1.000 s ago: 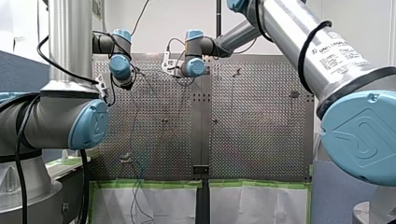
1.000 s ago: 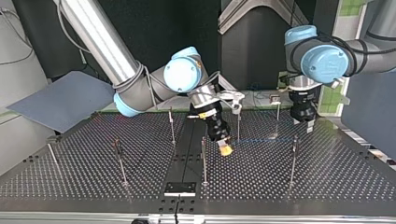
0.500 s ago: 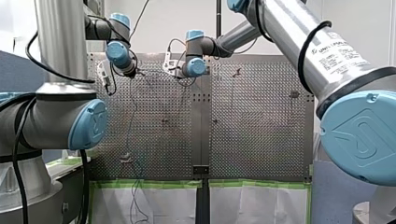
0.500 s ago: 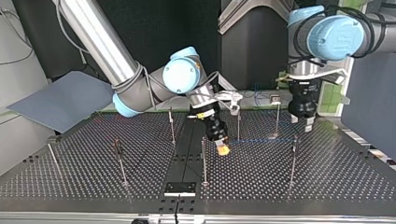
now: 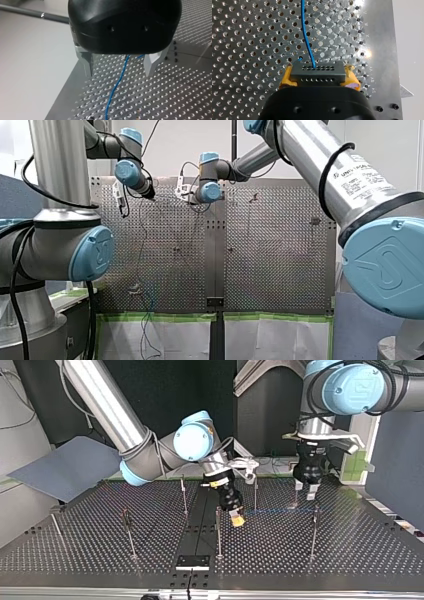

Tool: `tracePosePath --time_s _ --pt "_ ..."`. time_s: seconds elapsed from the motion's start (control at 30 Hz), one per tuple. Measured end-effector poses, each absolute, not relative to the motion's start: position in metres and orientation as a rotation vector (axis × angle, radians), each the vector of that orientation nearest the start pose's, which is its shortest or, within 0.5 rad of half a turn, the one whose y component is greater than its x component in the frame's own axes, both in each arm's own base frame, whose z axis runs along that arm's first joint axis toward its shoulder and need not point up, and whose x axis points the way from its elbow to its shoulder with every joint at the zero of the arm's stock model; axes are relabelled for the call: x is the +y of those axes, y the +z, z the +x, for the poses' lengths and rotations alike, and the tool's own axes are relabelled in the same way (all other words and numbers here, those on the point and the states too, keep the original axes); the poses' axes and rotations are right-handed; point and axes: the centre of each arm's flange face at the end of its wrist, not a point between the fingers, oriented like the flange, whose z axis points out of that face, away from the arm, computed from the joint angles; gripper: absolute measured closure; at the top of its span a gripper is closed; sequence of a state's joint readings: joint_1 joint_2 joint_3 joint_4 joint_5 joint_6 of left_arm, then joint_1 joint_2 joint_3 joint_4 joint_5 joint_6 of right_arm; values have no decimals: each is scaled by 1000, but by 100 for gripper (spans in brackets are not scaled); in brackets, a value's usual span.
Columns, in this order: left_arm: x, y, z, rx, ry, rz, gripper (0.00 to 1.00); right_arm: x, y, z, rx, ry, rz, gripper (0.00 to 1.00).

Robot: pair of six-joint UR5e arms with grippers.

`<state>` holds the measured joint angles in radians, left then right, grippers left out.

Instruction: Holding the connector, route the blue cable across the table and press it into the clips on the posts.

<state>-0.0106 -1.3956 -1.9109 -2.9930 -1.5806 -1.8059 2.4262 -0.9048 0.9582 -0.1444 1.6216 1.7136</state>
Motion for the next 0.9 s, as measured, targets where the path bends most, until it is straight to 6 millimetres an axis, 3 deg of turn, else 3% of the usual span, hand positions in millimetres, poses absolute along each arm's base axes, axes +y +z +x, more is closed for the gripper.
tracePosePath --time_s 0.9 --pt "-149 413 465 1512 -171 -129 0 -400 392 663 1072 -2609 -2234 100"
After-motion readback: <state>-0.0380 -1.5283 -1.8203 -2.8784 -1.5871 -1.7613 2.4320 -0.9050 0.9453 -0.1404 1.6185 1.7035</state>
